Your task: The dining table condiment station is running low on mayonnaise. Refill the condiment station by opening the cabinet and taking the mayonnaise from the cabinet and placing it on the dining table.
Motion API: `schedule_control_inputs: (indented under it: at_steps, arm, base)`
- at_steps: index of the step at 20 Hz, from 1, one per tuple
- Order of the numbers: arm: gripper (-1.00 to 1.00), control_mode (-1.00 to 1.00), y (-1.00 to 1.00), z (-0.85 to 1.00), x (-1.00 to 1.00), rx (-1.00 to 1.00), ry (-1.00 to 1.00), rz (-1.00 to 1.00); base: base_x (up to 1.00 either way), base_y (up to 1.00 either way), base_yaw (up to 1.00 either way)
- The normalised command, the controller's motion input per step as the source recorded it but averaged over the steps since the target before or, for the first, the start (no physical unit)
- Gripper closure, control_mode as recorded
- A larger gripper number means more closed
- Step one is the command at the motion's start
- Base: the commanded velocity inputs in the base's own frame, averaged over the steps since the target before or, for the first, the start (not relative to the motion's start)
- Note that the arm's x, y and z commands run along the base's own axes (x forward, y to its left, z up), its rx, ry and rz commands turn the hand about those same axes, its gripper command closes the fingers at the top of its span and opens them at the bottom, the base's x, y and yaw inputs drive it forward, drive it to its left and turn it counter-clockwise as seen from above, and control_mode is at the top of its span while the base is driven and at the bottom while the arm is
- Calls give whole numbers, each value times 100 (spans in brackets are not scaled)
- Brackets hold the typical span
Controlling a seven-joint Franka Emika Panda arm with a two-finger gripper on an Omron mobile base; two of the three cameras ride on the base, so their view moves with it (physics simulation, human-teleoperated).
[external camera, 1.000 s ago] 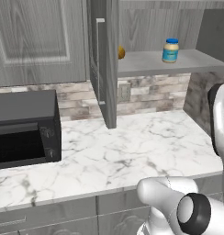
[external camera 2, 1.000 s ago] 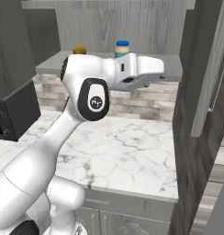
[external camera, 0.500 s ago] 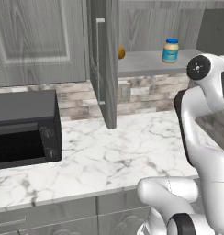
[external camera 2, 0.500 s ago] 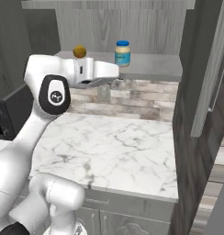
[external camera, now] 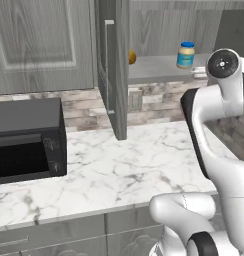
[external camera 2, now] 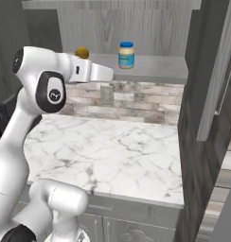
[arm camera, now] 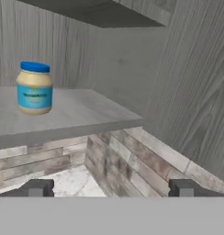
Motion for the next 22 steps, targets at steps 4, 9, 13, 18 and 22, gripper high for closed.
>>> schedule_control_inputs:
  at_steps: [4, 9, 13, 18, 22]
  arm:
    - [-100, -100, 10, -9, 43, 7, -6, 17]
    - [-100, -100, 3, -14, 37, 2, -2, 5]
    - [-100, -100, 26, 1, 82, 2, -3, 0]
    - [-100, -100, 45, 18, 90, 0, -8, 0]
    - [-100, -100, 39, 50, 60, -2, -22, 0]
  base:
    - [0, 0, 0]
    - [0, 0, 0]
    - [0, 0, 0]
    - [0, 0, 0]
    - [0, 0, 0]
